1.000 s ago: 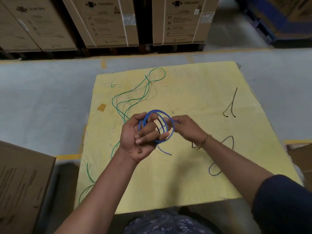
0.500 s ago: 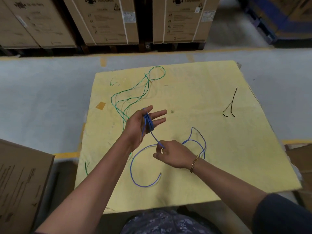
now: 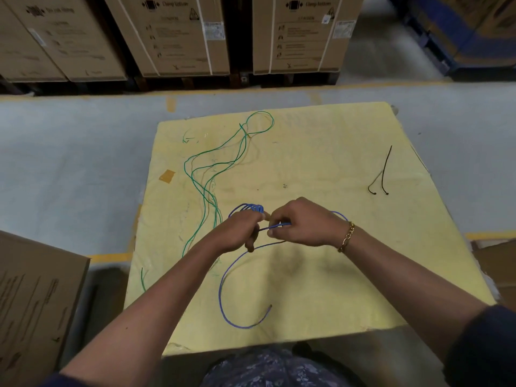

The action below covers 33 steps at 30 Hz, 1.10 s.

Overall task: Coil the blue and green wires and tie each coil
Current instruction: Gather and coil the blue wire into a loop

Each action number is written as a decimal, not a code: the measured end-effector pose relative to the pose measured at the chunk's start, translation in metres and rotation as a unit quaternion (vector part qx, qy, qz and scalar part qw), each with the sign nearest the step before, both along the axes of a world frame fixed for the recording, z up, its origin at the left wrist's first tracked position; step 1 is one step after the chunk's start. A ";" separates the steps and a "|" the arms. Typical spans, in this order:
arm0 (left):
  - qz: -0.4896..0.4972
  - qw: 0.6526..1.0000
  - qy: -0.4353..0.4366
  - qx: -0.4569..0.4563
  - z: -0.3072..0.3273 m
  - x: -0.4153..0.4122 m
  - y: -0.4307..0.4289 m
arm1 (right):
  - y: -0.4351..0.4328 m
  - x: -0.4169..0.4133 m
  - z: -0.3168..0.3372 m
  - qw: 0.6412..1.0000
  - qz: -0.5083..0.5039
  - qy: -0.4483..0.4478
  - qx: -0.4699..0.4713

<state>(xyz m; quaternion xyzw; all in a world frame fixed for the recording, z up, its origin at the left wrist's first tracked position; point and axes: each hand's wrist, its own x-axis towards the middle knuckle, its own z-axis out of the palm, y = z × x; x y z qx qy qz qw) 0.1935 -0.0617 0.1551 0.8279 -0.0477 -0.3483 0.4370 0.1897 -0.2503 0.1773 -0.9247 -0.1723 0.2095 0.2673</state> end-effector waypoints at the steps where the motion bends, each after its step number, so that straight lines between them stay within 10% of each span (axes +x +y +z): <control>1: -0.014 1.000 -0.004 -0.002 0.000 0.000 -0.001 | -0.002 0.005 0.004 1.000 0.003 -0.004 0.005; 7: 0.035 0.954 0.172 -0.244 0.008 -0.004 0.004 | -0.018 0.027 0.023 0.990 -0.015 0.009 0.138; 14: 0.083 0.683 0.358 -0.631 0.023 -0.009 0.009 | -0.006 0.023 -0.006 0.932 -0.160 0.055 0.320; 17: 0.123 0.636 0.348 -0.678 0.031 -0.003 0.010 | 0.006 0.009 -0.026 0.930 -0.158 0.077 0.322; 25: 0.281 0.751 0.165 -0.574 0.033 0.011 0.006 | 0.027 -0.030 -0.068 0.972 -0.111 0.142 0.153; 33: 0.154 0.946 0.014 -0.283 0.005 0.010 0.004 | 0.027 -0.034 -0.036 0.993 -0.003 0.104 0.055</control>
